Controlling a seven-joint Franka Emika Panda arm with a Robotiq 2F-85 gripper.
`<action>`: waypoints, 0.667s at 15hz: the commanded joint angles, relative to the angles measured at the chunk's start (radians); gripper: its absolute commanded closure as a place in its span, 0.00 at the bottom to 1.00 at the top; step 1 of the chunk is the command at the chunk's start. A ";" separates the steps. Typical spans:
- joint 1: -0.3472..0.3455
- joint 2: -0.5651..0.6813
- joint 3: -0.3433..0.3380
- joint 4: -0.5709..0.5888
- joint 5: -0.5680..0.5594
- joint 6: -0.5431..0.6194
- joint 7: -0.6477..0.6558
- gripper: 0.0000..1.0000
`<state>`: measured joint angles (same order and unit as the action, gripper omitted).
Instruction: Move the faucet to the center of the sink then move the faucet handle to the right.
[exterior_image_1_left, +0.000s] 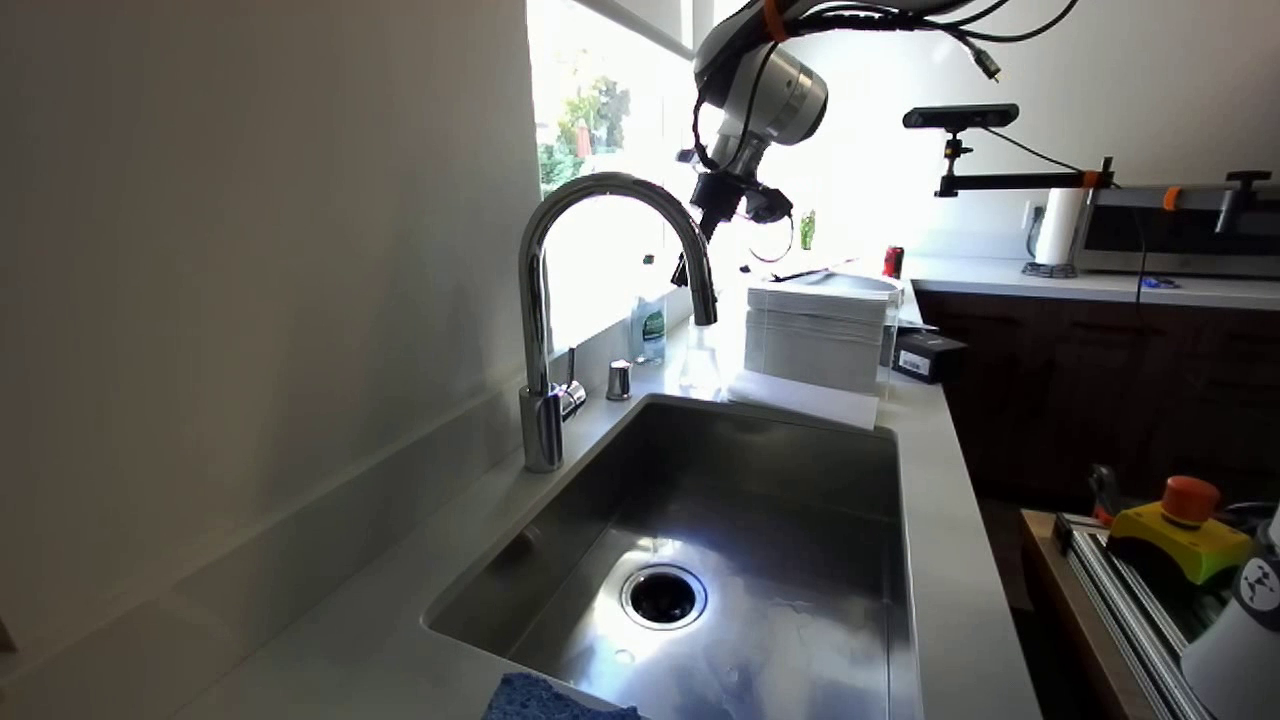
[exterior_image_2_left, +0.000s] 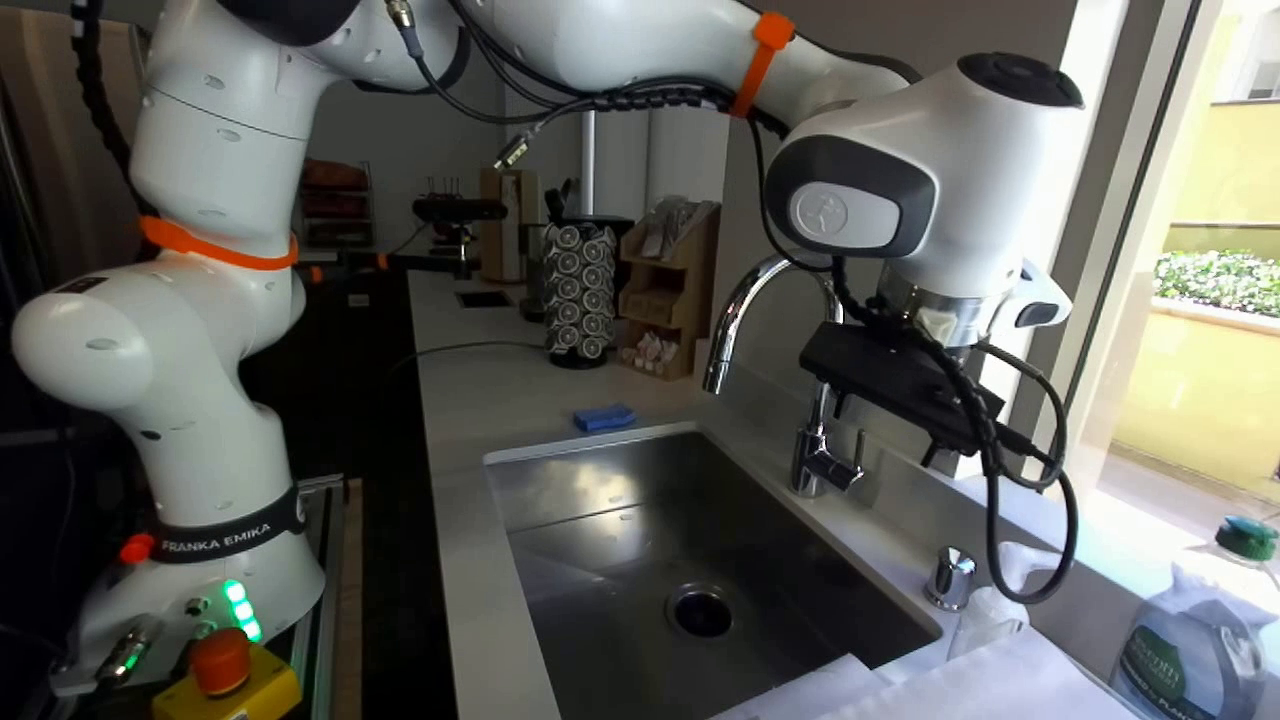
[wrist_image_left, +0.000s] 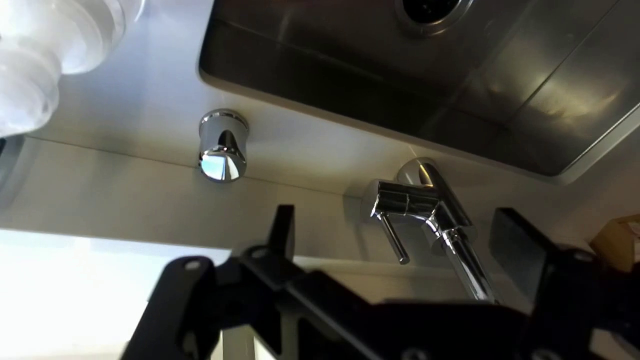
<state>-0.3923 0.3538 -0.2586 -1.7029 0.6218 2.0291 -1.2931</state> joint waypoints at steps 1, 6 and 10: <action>-0.052 0.102 0.066 0.135 0.044 -0.067 0.007 0.00; -0.052 0.088 0.079 0.110 0.009 -0.023 0.011 0.00; -0.056 0.089 0.079 0.112 0.011 -0.026 0.010 0.00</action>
<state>-0.4288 0.4423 -0.2024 -1.5947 0.6434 2.0024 -1.2884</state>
